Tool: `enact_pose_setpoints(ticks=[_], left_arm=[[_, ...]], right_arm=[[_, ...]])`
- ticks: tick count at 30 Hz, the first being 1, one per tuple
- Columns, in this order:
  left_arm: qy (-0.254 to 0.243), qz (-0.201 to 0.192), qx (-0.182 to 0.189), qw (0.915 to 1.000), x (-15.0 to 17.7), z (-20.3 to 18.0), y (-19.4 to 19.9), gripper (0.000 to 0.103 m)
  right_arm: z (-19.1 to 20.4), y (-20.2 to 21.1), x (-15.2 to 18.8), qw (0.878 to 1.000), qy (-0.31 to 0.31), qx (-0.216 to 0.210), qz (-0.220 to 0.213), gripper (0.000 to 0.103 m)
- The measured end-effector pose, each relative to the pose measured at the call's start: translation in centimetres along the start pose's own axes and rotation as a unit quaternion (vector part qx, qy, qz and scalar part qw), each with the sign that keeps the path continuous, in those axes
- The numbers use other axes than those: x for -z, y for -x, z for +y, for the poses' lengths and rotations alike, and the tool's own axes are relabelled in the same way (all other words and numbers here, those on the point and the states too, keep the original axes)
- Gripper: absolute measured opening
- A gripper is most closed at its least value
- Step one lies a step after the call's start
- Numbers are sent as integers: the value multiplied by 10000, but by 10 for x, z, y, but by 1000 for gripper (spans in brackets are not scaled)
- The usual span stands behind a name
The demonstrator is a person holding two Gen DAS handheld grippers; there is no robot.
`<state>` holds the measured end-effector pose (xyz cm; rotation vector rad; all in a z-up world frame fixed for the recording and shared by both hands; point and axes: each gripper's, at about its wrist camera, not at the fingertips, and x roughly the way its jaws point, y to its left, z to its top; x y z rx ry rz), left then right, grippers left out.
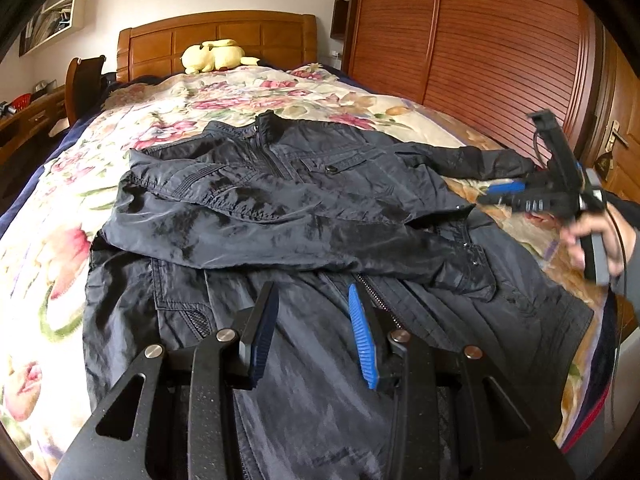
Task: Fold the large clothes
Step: 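Reach the right gripper to the other sleeve cuff and grasp it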
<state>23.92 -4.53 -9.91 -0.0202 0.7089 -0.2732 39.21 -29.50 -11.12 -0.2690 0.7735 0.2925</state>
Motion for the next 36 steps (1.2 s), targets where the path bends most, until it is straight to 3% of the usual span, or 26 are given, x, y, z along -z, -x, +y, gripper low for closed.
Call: enact_pose_setpoints(ticks=[6, 10, 14, 22, 29, 36], left_arm=[[-26, 34, 47, 10000, -2, -4, -4, 37], [-77, 136, 62, 9999, 0, -8, -11, 37], [-125, 261, 100, 9995, 2, -12, -20, 37], [-237, 445, 220, 9985, 8, -20, -28, 37], [-223, 648, 252, 9973, 13, -19, -39, 37], [-215, 676, 242, 9972, 15, -19, -39, 37]], right_arm=[[-94, -2, -12, 9956, -277, 884, -148, 70], [-152, -20, -19, 9872, -632, 1467, 12, 73], [-187, -41, -31, 9791, -572, 1940, 230, 75], [-214, -96, -61, 9749, -314, 2098, 676, 82], [-245, -128, -65, 9696, -1027, 1996, 978, 82], [-245, -145, -53, 9638, -1297, 2040, 1125, 81]])
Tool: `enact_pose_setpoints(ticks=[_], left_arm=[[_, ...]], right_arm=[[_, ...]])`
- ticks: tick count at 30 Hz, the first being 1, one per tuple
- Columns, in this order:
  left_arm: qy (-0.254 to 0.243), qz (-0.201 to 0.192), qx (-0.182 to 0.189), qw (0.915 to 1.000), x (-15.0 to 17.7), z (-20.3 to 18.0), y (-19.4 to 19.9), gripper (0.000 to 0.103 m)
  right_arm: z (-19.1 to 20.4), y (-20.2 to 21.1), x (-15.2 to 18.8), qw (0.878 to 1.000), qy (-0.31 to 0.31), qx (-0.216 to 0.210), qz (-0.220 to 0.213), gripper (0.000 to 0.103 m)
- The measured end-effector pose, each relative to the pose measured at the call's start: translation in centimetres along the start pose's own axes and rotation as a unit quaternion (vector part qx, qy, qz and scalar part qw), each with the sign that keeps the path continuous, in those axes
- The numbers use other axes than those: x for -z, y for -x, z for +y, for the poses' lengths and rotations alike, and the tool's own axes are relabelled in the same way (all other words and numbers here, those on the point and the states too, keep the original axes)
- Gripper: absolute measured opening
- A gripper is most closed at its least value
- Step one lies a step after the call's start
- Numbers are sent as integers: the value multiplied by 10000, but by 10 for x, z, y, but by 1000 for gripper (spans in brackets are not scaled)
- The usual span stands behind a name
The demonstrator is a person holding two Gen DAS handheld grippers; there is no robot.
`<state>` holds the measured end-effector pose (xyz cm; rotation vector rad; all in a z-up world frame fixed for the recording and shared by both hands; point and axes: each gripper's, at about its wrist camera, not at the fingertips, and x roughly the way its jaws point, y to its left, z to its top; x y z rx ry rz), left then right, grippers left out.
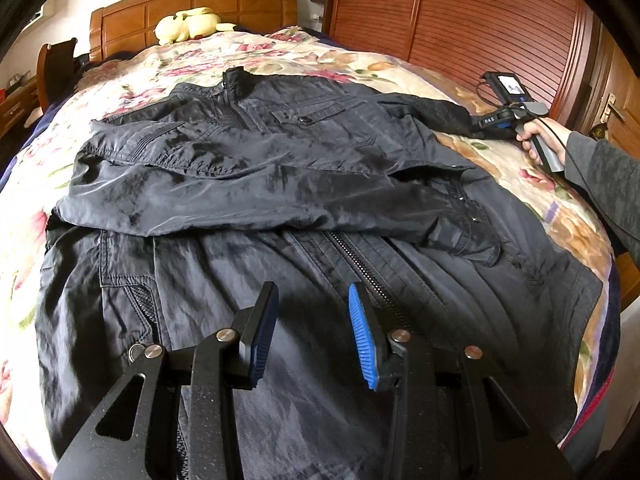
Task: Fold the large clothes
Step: 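Reach the right gripper to the other sleeve cuff and grasp it, then lift the sleeve with the right gripper, lay it across the jacket, release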
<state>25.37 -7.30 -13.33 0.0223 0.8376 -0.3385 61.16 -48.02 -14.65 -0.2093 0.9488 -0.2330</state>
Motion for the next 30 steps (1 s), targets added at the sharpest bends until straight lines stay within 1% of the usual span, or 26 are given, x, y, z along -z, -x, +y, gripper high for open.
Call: enact_pose_setpoints(ticks=[2, 3, 4, 5, 6, 7, 9, 12, 16, 19, 23, 26, 28, 30], left_arm=[[-2, -8, -4, 10000, 0, 0, 0, 38], [-3, -14, -5, 10000, 0, 0, 1, 38], [-2, -20, -3, 10000, 0, 1, 1, 37], [-1, -27, 2, 10000, 0, 1, 2, 37], [-4, -30, -4, 10000, -1, 1, 2, 37], [-13, -28, -24, 10000, -1, 1, 2, 38], [-25, -23, -57, 10000, -1, 0, 2, 37], [-36, -44, -36, 10000, -1, 0, 4, 37], [-37, -97, 9, 9999, -2, 0, 11, 37], [-45, -161, 16, 9999, -2, 2, 18, 37], [12, -237, 92, 9997, -1, 7, 31, 37], [32, -353, 31, 9994, 1, 13, 44, 37], [81, -405, -5, 9991, 2, 19, 51, 37], [132, -448, -76, 9989, 4, 27, 58, 37]], right_arm=[[2, 2, 3, 9999, 63, -10, 78, 74], [4, 4, 5, 9998, 134, -4, 117, 65], [6, 6, 6, 9995, 256, -6, 164, 51], [9, 12, 7, 9992, 342, -36, 192, 42], [13, 17, 8, 9985, 501, -75, 192, 23], [19, 25, 9, 9976, 679, -20, 115, 14], [30, 43, 10, 9952, 955, 183, -63, 12], [41, 81, 6, 9921, 1142, 317, -421, 11], [57, 150, -5, 9860, 1233, 295, -1082, 11], [86, 208, -8, 9767, 1427, 258, -1582, 11], [136, 279, -2, 9598, 1757, 80, -2189, 11], [178, 329, 11, 9443, 1941, -233, -2645, 11], [204, 354, 20, 9347, 2056, -537, -2849, 11], [231, 370, 32, 9284, 2174, -739, -2921, 11]])
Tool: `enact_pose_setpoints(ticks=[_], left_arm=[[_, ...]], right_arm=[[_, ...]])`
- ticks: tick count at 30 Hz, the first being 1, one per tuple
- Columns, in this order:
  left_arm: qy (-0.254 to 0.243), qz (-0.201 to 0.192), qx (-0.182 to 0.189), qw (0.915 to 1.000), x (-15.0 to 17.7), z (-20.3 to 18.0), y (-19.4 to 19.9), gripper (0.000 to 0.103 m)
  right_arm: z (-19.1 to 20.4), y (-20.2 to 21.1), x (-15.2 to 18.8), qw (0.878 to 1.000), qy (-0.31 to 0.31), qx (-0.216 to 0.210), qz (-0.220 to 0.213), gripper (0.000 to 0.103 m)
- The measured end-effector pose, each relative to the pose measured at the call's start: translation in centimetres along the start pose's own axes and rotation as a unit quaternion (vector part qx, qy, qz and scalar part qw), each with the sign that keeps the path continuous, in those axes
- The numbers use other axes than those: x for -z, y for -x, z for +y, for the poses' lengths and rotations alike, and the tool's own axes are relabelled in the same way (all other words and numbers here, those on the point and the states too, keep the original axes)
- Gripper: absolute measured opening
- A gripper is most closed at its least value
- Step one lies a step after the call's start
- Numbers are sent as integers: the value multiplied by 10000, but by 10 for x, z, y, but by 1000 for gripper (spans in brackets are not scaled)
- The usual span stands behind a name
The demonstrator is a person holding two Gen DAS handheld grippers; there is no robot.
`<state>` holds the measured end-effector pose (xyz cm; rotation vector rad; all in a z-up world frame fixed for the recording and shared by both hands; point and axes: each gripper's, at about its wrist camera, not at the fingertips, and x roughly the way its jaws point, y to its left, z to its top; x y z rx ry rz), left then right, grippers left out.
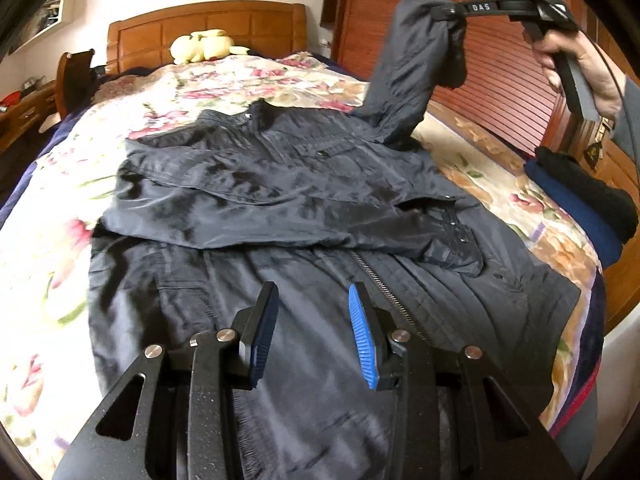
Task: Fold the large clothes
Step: 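Lift the sleeve with the right gripper, lay it across the jacket, release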
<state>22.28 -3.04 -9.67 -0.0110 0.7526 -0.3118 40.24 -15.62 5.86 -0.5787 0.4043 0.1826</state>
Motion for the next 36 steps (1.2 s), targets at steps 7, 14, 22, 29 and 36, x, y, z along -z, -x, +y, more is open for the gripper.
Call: enact_pose_setpoints(ticks=[7, 14, 22, 29, 36], left_arm=[[111, -48, -206, 9997, 7, 22, 16, 37], [160, -91, -315, 9993, 12, 30, 26, 37], [114, -98, -374, 9992, 13, 26, 34, 38], [103, -126, -397, 9991, 10, 23, 38, 37], [28, -76, -413, 9991, 12, 19, 35, 37]], right_arm=[[67, -1, 14, 9969, -333, -679, 198, 11], [85, -20, 42, 9878, -754, -1093, 814, 26], [37, 10, 43, 9878, -936, -1106, 569, 58], [64, -18, 88, 9803, -1307, -1275, 753, 58], [71, -87, 124, 9664, -1874, -1353, 1123, 58]])
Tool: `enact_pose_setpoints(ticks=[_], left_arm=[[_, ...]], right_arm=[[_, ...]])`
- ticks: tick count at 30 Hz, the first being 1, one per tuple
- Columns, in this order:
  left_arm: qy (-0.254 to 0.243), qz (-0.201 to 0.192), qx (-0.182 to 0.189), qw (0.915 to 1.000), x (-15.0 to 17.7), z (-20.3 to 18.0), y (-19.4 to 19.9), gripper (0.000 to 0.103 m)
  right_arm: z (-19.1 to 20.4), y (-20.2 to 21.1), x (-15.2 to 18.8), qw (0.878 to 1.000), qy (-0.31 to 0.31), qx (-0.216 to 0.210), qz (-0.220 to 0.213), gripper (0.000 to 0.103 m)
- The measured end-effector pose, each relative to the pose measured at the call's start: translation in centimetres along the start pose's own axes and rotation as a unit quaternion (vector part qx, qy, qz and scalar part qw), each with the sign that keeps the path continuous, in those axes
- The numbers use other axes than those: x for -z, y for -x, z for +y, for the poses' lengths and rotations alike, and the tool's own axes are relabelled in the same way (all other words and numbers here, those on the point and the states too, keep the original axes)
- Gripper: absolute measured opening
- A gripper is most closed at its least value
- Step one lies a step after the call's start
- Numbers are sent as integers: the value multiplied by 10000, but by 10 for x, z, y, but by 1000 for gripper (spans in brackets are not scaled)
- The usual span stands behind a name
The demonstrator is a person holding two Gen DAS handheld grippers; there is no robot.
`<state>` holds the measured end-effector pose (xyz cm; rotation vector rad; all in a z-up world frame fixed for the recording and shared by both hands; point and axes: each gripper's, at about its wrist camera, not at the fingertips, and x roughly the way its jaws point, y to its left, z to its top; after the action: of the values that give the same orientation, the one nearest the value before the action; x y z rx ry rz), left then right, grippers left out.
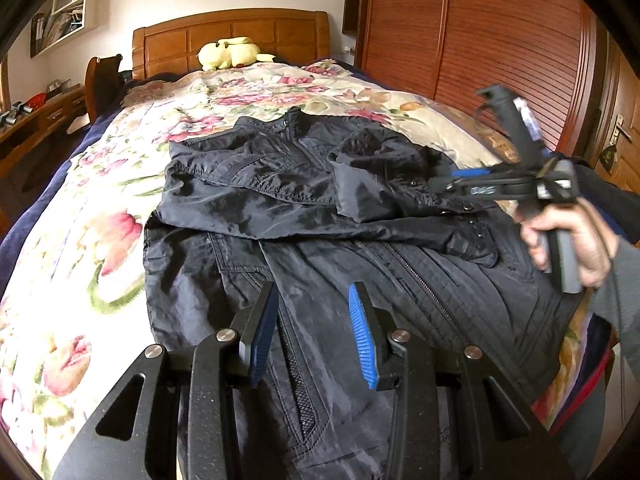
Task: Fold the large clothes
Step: 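Lift the sleeve with the right gripper, lay it across the jacket, release, then grasp the jacket side with the right gripper and fold it toward the zipper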
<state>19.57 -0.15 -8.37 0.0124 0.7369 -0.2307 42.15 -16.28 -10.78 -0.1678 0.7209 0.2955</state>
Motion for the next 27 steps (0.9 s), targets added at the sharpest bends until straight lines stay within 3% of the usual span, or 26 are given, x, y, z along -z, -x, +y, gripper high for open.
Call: enact_pose_setpoints(ticks=[6, 12, 14, 15, 17, 18, 19, 27], left_arm=[[60, 90, -24, 9999, 5, 7, -4, 37], [120, 102, -39, 9999, 7, 13, -4, 38], [111, 88, -31, 9999, 6, 13, -3, 37], [105, 82, -28, 9999, 6, 13, -2, 37], [105, 62, -17, 9999, 6, 13, 0, 37], [109, 58, -16, 9999, 5, 13, -1, 37], [115, 55, -18, 9999, 5, 13, 0, 38], [341, -65, -86, 9994, 2, 28, 6, 38]], right_arm=[[-26, -44, -10, 9984, -504, -224, 143, 58], [-27, -55, -17, 9965, -658, -484, 183, 58], [-22, -59, -17, 9967, -514, -576, 249, 43], [-18, -60, -18, 9968, -433, -609, 283, 30], [-10, -61, -19, 9971, -209, -636, 362, 20], [-4, -58, -19, 9971, -50, -669, 367, 7], [-1, -54, -21, 9975, 49, -627, 317, 1], [37, 13, -52, 9933, 604, -907, -386, 1]])
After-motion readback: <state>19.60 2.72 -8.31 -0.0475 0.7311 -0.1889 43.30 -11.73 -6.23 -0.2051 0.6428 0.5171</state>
